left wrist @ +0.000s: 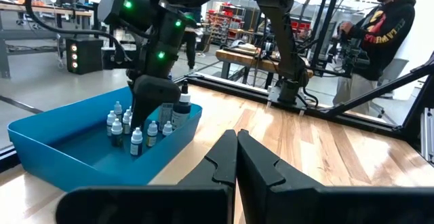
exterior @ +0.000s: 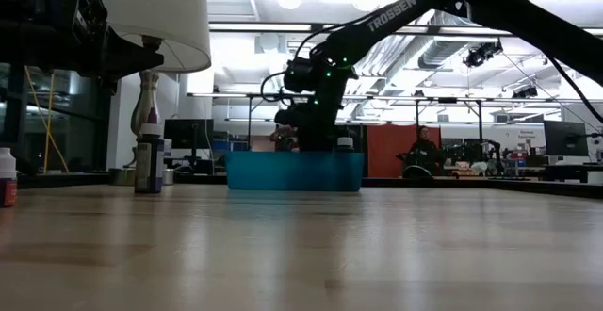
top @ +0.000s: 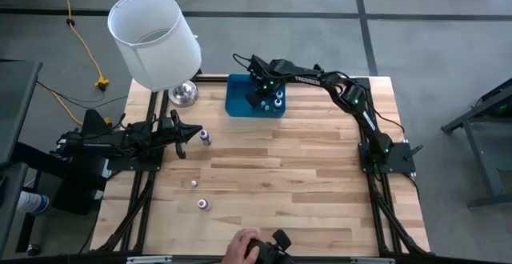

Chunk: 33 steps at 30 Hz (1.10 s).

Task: Pick & Place food coloring
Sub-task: Put the small black food coloring bottle into the blue bin

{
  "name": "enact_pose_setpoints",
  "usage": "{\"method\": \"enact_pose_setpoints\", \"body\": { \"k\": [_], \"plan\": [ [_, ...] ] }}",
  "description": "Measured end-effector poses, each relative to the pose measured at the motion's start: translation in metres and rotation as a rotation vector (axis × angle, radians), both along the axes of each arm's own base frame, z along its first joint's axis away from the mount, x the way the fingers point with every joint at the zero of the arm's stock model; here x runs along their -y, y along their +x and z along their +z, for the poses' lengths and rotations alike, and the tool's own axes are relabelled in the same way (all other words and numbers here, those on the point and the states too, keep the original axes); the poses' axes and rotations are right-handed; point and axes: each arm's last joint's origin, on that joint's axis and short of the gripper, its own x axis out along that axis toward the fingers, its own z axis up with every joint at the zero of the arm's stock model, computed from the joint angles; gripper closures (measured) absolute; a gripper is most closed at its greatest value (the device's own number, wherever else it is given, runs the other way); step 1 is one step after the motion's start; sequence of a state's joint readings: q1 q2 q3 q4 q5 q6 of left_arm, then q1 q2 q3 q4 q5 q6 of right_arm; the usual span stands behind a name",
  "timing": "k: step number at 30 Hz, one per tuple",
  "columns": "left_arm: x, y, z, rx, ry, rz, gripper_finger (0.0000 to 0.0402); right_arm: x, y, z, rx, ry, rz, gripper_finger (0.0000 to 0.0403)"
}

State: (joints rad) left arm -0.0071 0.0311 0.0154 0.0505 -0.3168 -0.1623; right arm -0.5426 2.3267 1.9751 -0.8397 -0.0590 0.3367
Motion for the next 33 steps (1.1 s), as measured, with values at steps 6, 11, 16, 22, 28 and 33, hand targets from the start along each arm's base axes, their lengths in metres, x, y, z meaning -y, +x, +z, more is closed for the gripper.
{"method": "enact_pose_setpoints", "body": {
  "k": [6, 11, 16, 22, 28, 33],
  "plan": [
    [0.0000, 0.0000, 0.0000, 0.000, 0.000, -0.001, 0.0401, 0.0010, 0.0023, -0.0081, 0.000, 0.011, 0.004, 0.0332],
    [0.0000, 0.0000, 0.0000, 0.000, 0.000, -0.001, 0.0401, 0.0016, 0.0036, -0.0074, 0.018, 0.008, 0.007, 0.0331],
    [0.0000, 0.0000, -0.0001, -0.001, 0.000, -0.001, 0.0401, 0.0018, 0.0046, -0.0070, 0.031, 0.009, 0.014, 0.0331],
    [0.0000, 0.0000, 0.0000, 0.000, 0.000, -0.001, 0.0401, 0.0016, 0.0041, -0.0073, 0.023, 0.002, 0.039, 0.0331],
    [0.0000, 0.0000, 0.0000, 0.000, 0.000, -0.001, 0.0401, 0.0013, 0.0026, -0.0079, 0.003, -0.001, 0.053, 0.0316],
    [0.0000, 0.0000, 0.0000, 0.000, 0.000, -0.001, 0.0401, 0.0018, 0.0024, -0.0079, -0.006, -0.015, 0.047, 0.0268]
  ]
}}
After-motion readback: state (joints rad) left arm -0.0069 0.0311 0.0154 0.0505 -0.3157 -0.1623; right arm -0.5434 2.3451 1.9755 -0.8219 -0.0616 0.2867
